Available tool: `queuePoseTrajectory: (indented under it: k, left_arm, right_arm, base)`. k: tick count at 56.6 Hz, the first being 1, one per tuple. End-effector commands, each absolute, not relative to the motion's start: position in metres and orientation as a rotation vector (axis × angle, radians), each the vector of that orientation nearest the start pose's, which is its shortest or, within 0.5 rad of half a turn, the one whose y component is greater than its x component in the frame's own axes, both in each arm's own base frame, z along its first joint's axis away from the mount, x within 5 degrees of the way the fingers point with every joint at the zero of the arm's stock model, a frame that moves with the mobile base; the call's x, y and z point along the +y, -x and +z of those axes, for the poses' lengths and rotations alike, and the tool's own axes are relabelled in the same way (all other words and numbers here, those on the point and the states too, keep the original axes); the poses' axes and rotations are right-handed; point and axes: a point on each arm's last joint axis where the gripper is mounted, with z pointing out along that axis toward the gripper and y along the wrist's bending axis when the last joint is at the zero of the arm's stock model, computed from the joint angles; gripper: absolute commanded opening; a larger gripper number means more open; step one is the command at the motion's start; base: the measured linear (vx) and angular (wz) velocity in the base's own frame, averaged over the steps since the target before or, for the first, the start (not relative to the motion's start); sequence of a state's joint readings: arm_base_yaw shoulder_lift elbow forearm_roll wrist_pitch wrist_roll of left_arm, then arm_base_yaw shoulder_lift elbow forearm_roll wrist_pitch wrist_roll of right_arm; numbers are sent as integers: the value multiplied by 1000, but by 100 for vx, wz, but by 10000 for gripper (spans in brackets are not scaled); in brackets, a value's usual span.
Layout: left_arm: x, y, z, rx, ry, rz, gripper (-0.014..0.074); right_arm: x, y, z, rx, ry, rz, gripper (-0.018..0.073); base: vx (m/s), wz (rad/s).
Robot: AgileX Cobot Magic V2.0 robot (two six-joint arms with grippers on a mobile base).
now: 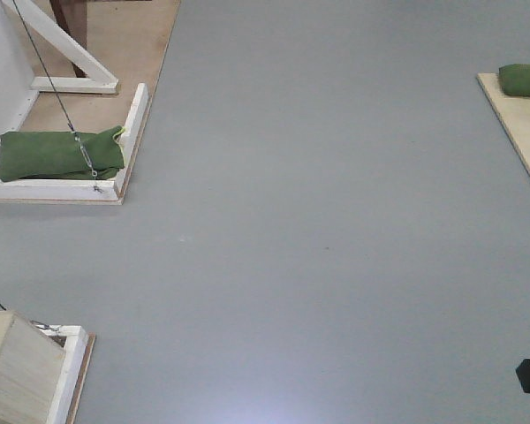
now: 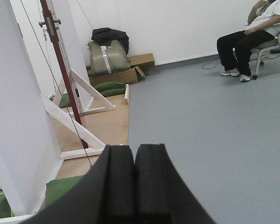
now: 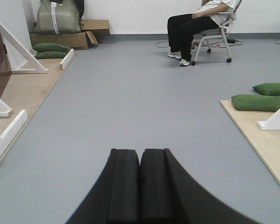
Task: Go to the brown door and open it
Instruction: 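Drive the base forward along the wooden platform toward the brown door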
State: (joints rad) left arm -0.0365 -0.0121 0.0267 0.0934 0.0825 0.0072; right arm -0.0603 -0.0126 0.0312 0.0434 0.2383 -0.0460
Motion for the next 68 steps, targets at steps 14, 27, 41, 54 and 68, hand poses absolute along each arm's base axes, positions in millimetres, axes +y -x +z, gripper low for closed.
queuePoseTrajectory:
  k: [14, 27, 41, 54, 68]
  left_arm:
    - [-2, -54, 211, 1464, -91, 38, -6]
    - [-2, -54, 211, 1464, -91, 38, -6]
    - [-2, -54, 211, 1464, -91, 38, -6]
    - [-2, -54, 211, 1464, -91, 38, -6]
    - [-2, -54, 211, 1464, -91, 38, -6]
  right_arm:
    - [-3, -56, 188, 1652, -40, -54, 0]
    - [-3, -56, 188, 1652, -40, -54, 0]
    - [-3, -56, 188, 1652, -40, -54, 0]
    - [-3, -56, 188, 1652, -40, -54, 0]
    - [-3, -56, 188, 1652, -40, -54, 0]
  base:
    - [0, 0]
    - [0, 0]
    - [0, 0]
    - [0, 0]
    - [2, 1]
